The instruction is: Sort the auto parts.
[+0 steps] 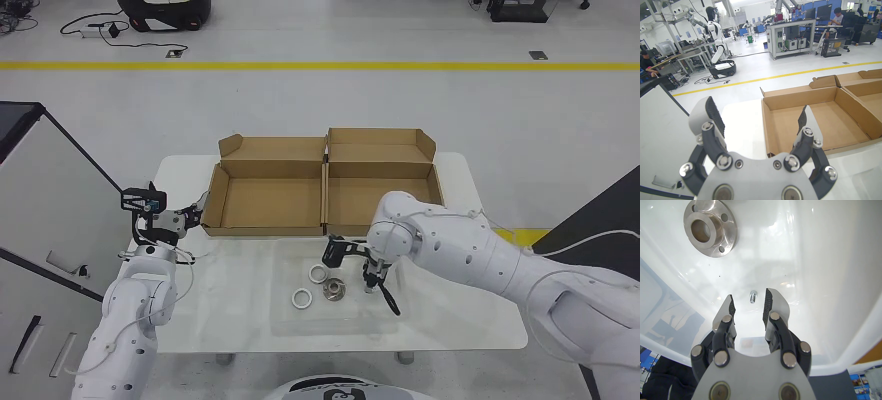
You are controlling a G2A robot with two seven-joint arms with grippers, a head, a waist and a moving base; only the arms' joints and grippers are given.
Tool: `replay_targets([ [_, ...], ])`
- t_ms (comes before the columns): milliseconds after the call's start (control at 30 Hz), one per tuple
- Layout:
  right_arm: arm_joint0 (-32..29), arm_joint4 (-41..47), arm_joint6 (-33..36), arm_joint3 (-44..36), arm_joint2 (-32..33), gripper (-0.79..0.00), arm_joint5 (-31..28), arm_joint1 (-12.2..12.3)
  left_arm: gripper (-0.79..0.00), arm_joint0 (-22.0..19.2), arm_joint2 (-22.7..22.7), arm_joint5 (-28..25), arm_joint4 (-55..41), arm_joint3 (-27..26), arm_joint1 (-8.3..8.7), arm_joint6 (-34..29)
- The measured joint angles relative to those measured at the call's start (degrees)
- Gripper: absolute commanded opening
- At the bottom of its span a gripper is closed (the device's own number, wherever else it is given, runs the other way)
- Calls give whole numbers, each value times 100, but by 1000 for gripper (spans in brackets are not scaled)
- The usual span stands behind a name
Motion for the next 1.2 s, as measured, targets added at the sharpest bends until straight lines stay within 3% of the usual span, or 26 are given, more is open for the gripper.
replay_targets([
  [1200, -358, -366, 110, 32, 297, -477, 32, -17, 0, 0, 0, 0, 0, 0, 0, 0],
])
